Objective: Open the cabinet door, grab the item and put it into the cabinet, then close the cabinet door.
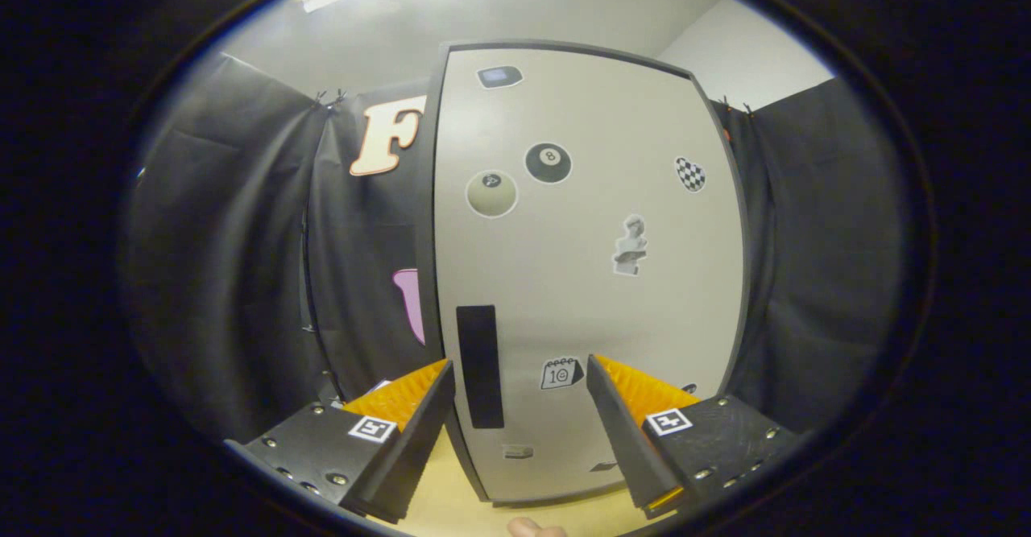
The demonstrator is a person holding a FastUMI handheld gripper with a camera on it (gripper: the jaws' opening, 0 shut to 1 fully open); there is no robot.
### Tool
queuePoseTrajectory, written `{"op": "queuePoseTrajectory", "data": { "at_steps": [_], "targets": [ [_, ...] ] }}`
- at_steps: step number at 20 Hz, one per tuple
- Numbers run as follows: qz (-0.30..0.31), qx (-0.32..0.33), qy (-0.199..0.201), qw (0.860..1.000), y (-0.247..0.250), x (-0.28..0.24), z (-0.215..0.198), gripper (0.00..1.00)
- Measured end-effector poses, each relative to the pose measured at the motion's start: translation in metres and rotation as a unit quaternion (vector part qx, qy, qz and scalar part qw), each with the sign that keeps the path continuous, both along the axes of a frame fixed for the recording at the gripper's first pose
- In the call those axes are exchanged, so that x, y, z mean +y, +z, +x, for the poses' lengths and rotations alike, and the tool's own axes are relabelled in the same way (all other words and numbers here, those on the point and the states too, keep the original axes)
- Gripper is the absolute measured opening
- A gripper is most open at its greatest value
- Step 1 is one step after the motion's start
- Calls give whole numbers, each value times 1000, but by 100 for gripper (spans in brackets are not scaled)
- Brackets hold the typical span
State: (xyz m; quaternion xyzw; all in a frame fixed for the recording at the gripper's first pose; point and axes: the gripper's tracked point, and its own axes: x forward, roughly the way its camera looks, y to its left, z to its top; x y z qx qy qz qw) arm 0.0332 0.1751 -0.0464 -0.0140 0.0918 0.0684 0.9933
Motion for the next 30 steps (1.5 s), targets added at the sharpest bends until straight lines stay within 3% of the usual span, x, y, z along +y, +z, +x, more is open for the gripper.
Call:
{"op": "queuePoseTrajectory", "data": {
  "at_steps": [7,21,24,28,29,30],
  "targets": [
    [-4,13,3,1000,-15,13,15,97],
    [7,40,13,999,-40,34,54,87],
    [14,53,35,998,-42,44,52,87],
    [0,39,24,999,-38,33,45,72],
    [5,31,19,999,-41,41,57,36],
    [-6,26,18,999,-44,41,60,36]
  ]
}}
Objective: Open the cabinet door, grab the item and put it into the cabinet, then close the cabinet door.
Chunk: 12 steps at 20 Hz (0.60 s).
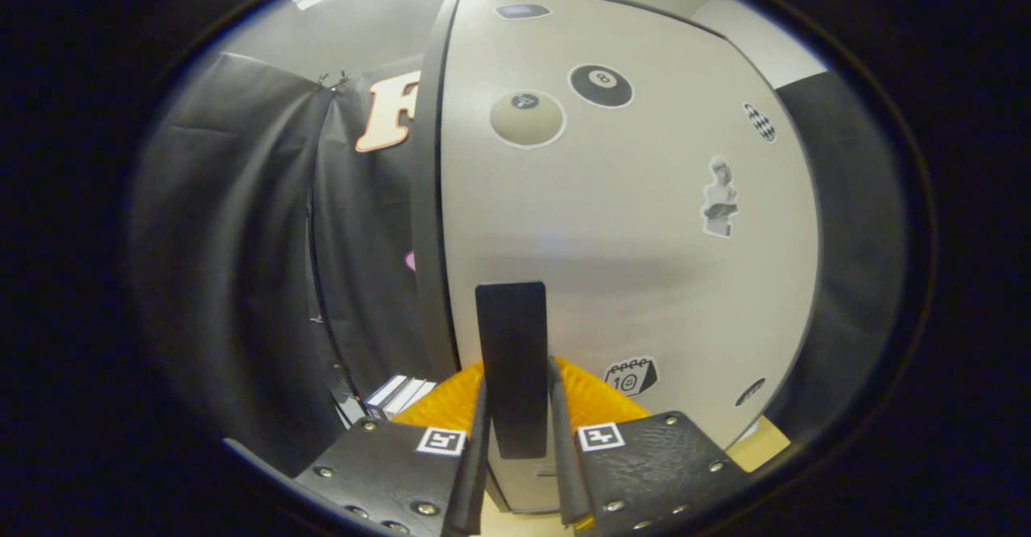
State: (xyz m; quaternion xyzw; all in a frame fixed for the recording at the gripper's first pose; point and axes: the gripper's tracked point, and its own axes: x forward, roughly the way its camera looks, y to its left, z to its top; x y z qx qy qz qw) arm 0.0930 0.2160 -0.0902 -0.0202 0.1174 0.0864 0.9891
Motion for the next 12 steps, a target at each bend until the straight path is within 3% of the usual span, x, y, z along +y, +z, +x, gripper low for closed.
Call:
{"op": "queuePoseTrajectory", "data": {
  "at_steps": [1,2,4,12],
  "targets": [
    [-8,-10,1,1000,-5,-3,6,36],
    [-15,-11,-2,1000,-5,-3,2,26],
    [-3,4,-2,1000,-5,0,-2,18],
    [-14,1,-19,1000,6,-12,-29,18]
  ]
}}
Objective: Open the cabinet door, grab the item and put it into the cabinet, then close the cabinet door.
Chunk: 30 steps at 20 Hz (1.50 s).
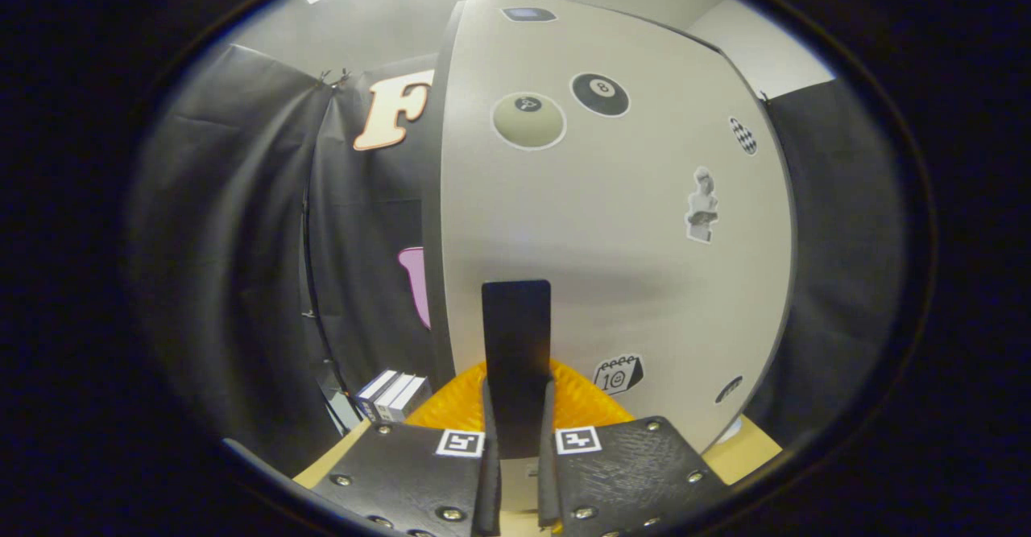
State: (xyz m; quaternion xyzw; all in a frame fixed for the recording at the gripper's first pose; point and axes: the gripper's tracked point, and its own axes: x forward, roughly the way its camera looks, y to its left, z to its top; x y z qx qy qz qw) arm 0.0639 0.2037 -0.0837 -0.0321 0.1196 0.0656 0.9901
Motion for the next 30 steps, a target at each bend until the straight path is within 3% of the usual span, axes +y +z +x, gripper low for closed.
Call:
{"op": "queuePoseTrajectory", "data": {
  "at_steps": [13,30],
  "targets": [
    [-12,3,-32,999,24,-56,-80,18],
    [-5,12,-70,997,41,-124,-149,17]
  ]
}}
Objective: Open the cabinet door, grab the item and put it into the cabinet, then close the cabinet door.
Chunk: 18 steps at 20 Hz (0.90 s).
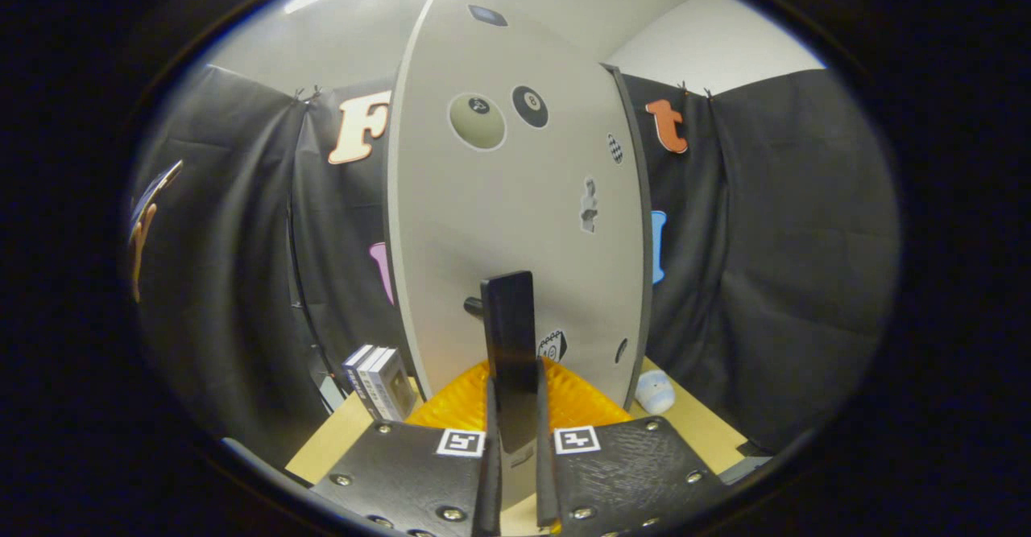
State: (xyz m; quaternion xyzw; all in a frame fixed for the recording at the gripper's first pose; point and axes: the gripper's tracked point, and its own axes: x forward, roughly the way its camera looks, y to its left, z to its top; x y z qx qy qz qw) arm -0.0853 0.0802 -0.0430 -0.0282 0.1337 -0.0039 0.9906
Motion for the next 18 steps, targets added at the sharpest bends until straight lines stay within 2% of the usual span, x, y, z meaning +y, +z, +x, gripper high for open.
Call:
{"op": "queuePoseTrajectory", "data": {
  "at_steps": [3,9,14,18],
  "targets": [
    [3,3,-17,1000,3,-16,-10,17],
    [46,15,-43,998,6,-46,-27,17],
    [24,9,-79,997,16,-84,-42,17],
    [33,9,-112,993,22,-114,-54,17]
  ]
}}
